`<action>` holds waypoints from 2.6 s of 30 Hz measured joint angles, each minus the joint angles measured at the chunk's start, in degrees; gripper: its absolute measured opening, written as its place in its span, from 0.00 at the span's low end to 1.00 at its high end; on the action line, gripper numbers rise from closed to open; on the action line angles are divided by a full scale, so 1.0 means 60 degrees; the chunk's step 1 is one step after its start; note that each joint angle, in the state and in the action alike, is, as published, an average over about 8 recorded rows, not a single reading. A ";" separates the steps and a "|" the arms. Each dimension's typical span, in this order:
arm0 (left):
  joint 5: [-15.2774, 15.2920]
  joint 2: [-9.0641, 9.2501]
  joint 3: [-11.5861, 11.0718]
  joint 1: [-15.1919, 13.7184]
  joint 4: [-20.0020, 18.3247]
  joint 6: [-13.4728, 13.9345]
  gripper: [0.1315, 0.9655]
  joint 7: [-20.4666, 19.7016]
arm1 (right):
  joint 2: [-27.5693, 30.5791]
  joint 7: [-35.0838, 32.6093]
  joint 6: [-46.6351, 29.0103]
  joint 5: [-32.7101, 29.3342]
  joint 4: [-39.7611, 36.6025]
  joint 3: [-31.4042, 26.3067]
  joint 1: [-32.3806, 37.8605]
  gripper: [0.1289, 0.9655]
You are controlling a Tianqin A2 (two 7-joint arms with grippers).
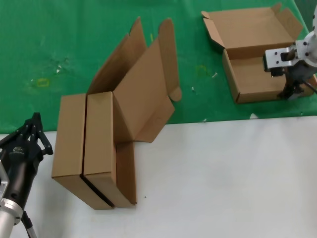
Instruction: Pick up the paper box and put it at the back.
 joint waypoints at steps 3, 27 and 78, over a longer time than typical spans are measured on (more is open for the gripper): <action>0.0000 0.0000 0.0000 0.0000 0.0000 0.0000 0.02 0.0000 | 0.0000 0.0000 0.0000 0.0000 0.0000 0.0000 0.0000 0.45; 0.0000 0.0000 0.0000 0.0000 0.0000 0.0000 0.30 0.0000 | 0.0000 0.0000 0.0000 0.0000 0.0000 0.0000 0.0000 0.92; -0.0001 0.0000 0.0000 0.0000 0.0000 0.0000 1.00 0.0004 | 0.0322 0.1122 0.4836 0.5084 0.8194 0.4597 -0.8433 1.00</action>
